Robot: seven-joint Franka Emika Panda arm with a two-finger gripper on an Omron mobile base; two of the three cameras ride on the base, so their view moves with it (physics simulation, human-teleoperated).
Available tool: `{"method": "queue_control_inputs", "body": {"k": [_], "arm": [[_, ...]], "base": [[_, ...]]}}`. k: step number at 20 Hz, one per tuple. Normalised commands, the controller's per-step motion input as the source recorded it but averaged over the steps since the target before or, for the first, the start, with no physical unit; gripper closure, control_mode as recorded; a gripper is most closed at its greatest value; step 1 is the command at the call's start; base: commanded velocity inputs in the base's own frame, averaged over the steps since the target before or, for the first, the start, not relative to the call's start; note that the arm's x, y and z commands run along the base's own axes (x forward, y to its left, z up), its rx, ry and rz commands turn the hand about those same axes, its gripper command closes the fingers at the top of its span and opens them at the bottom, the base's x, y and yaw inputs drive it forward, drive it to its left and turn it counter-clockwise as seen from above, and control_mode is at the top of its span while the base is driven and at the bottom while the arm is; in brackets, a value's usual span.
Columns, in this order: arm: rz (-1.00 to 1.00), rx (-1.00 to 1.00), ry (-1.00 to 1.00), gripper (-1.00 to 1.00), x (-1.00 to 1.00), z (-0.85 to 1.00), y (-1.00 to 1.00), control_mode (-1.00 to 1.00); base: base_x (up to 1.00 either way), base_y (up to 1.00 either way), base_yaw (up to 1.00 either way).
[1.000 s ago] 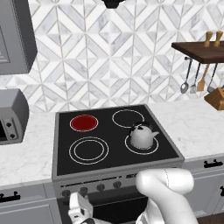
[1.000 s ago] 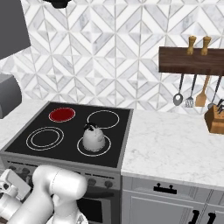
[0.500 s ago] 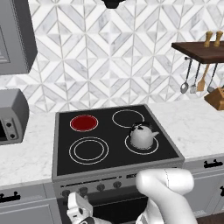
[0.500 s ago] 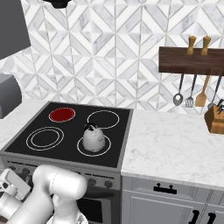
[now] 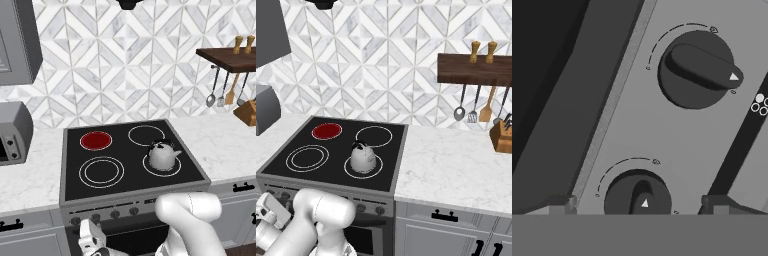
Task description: Turn off the rear left burner of the stove.
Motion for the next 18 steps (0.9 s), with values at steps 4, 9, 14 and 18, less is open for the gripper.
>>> {"method": "queue_control_inputs", "body": {"k": [4,9,14,18], "arm": [[0.0,0.0,0.0,-1.0,0.1,0.0,0.0,-1.0],[0.0,0.0,0.0,-1.0,0.23,0.0,0.0,-1.0],[0.0,0.0,0.0,1.0,0.2,0.0,0.0,-1.0],[0.0,0.0,0.0,1.0,0.0,0.0,0.0,-1.0]], "base": [[0.0,0.0,0.0],[0.0,0.0,0.0],[0.0,0.0,0.0],[0.0,0.0,0.0]]}}
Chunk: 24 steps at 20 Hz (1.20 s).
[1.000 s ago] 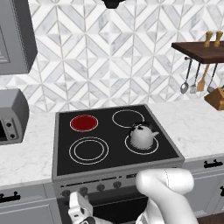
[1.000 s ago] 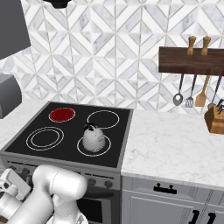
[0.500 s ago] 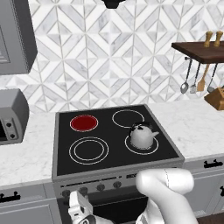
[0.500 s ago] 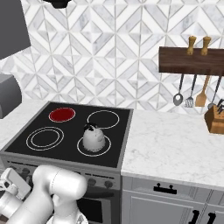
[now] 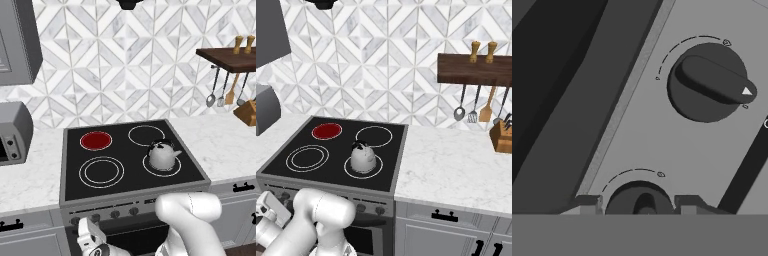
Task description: Turn off the rear left burner of the stove.
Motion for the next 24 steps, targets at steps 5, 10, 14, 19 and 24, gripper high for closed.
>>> {"method": "queue_control_inputs", "body": {"k": [5,10,14,19,24], "arm": [[0.0,0.0,0.0,1.0,0.0,0.0,0.0,-1.0],[-0.05,0.06,0.0,1.0,0.0,0.0,0.0,-1.0],[-0.2,0.11,0.01,1.0,0.0,0.0,0.0,-1.0],[-0.3,0.14,0.0,1.0,0.0,0.0,0.0,-1.0],[-0.36,0.18,0.0,1.0,0.0,0.0,-0.07,-1.0]], "base": [[0.0,0.0,0.0],[0.0,0.0,0.0],[0.0,0.0,0.0],[0.0,0.0,0.0],[0.0,0.0,0.0]]}}
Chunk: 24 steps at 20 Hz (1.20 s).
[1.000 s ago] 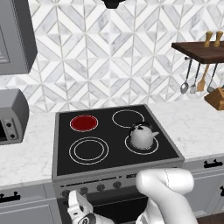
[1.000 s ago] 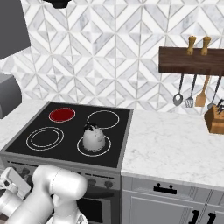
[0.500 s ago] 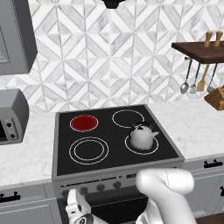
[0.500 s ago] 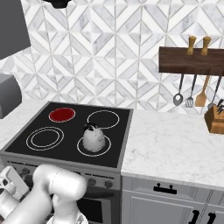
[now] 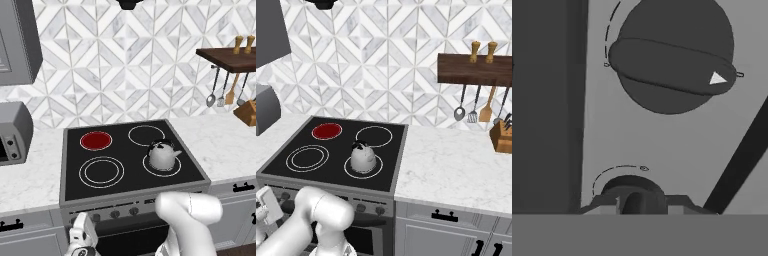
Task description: Turn off the rear left burner of the stove.
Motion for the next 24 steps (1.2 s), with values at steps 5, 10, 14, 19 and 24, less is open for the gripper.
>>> {"method": "queue_control_inputs", "body": {"k": [5,10,14,19,24], "arm": [[-0.41,0.26,0.0,1.0,-0.06,0.0,-0.27,-1.0],[-0.46,0.32,-0.03,1.0,-0.17,0.0,-0.46,-1.0],[-0.49,0.36,-0.07,1.0,-0.27,-0.03,-0.56,-1.0],[-0.5,0.37,-0.12,1.0,-0.34,-0.08,-0.64,-1.0],[-0.5,0.39,-0.15,1.0,-0.3,-0.14,-0.63,-1.0]], "base": [[0.0,0.0,0.0],[0.0,0.0,0.0],[0.0,0.0,0.0],[0.0,0.0,0.0],[0.0,0.0,0.0]]}}
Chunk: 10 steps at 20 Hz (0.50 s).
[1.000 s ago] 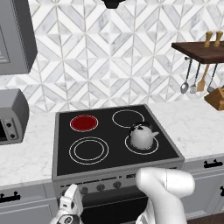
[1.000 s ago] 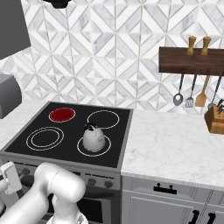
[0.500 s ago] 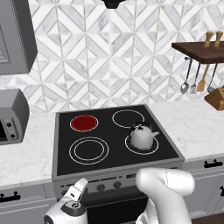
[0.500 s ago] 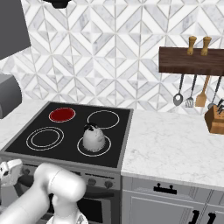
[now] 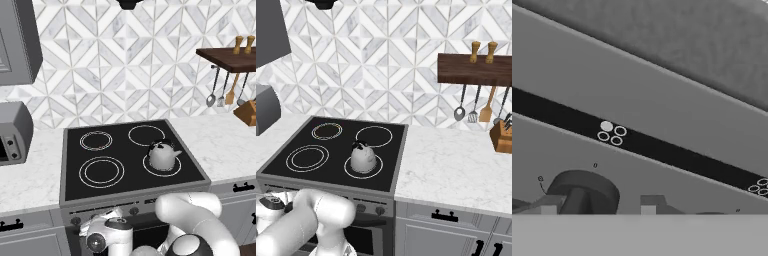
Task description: Turn off the rear left burner of the stove.
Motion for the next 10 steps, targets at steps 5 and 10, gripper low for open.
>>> {"method": "queue_control_inputs", "body": {"k": [5,10], "arm": [[-0.52,0.38,-0.18,1.0,-0.23,-0.21,-0.54,-1.0],[-0.55,0.37,-0.2,1.0,-0.2,-0.26,-0.47,-1.0]], "base": [[0.0,0.0,0.0],[0.0,0.0,0.0]]}}
